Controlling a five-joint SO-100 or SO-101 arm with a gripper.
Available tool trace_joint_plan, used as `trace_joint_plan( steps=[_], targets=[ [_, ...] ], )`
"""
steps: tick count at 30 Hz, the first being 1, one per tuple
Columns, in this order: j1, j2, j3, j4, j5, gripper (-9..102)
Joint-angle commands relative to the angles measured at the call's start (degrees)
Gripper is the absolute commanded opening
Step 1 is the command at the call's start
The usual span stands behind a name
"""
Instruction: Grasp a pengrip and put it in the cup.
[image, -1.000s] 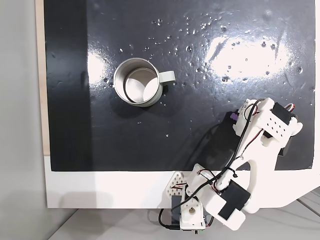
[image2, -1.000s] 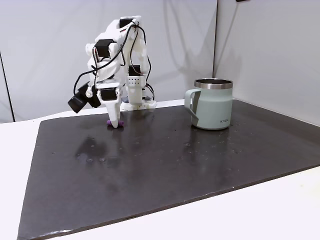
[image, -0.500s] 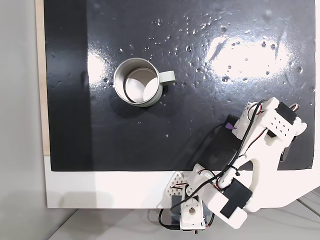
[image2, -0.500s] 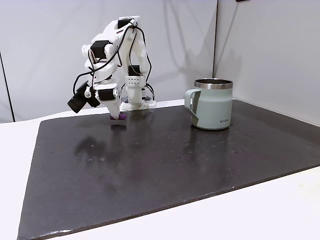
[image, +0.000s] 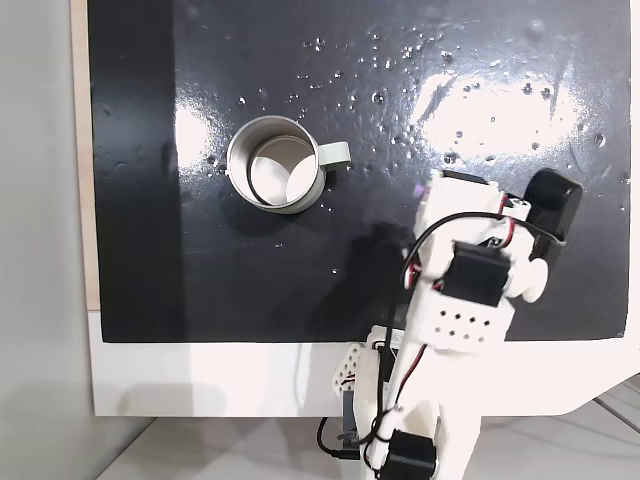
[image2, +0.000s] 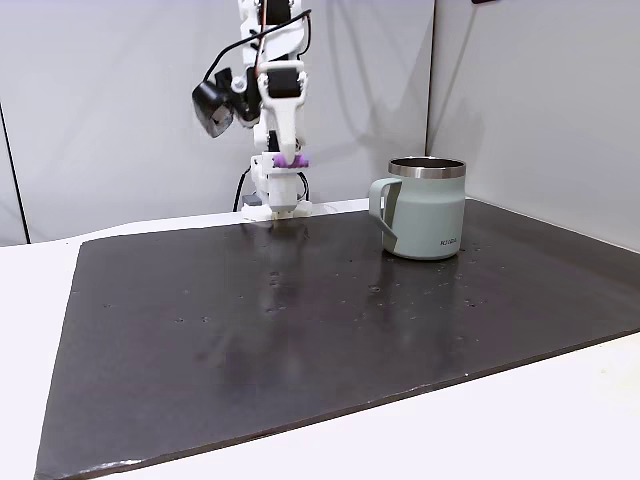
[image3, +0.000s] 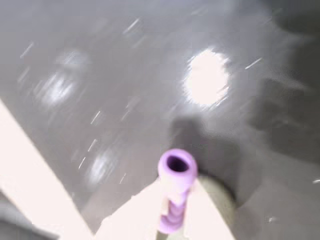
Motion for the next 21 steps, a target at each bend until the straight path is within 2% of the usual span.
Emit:
trace_joint_plan(
  steps=[1, 13, 21],
  targets=[
    [-6.8, 7.5, -2.7, -5.4, 1.1, 0],
    [-21.2, 9.8, 3.5, -25.6, -1.2, 0],
    [-34.0, 10.1, 6.9, -25.8, -1.4, 0]
  ],
)
